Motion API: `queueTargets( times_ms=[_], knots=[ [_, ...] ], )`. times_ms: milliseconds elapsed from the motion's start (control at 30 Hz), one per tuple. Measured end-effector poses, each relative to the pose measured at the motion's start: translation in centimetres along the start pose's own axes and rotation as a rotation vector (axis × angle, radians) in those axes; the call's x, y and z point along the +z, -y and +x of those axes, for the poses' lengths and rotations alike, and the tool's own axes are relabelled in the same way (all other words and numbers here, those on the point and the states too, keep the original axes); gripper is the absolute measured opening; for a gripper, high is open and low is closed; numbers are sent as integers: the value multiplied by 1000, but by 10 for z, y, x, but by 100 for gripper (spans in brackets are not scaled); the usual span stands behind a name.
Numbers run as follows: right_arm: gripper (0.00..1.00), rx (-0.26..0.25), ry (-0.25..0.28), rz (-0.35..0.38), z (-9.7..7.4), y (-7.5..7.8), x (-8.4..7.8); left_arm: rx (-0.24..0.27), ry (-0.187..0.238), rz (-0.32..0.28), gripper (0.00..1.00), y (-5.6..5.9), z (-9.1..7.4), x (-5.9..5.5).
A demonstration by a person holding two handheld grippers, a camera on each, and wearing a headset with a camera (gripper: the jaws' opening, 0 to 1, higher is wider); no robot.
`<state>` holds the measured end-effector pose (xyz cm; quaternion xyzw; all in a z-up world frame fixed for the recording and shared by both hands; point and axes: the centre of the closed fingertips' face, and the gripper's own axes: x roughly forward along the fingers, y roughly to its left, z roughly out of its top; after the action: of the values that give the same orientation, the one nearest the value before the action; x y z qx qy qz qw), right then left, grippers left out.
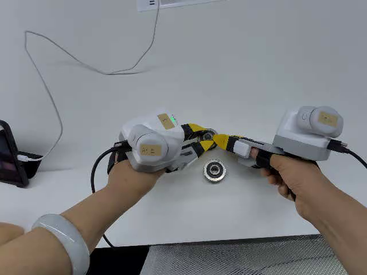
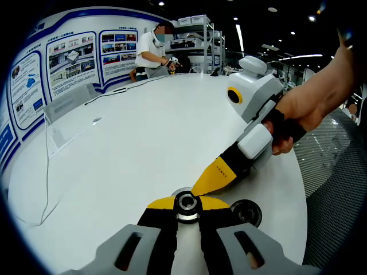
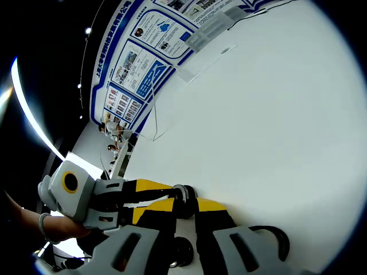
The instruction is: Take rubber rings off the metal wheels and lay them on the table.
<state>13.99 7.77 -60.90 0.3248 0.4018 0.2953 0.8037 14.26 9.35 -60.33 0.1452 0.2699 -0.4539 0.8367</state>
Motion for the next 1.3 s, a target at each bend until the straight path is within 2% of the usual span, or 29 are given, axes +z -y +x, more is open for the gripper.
queueTargets(
  times_ms=[300,567,633,833,1000,1067,1300],
  knots=[
    [14,18,10,47,-1,-3,0,1,2,1,14,0,0,0],
    [10,34,29,42,-6,-7,4,4,2,-1,14,-1,0,0],
    [11,18,19,18,-5,-4,2,3,3,-1,14,0,0,0],
    [17,19,15,23,-4,-3,0,1,6,-2,14,-1,0,0],
    [19,39,15,63,-1,-4,0,1,9,-3,14,0,0,0],
    [20,52,17,118,0,-6,0,0,9,-6,14,-1,0,0],
    [18,56,17,94,-6,-8,1,-1,9,-10,13,-1,0,0]
  ],
)
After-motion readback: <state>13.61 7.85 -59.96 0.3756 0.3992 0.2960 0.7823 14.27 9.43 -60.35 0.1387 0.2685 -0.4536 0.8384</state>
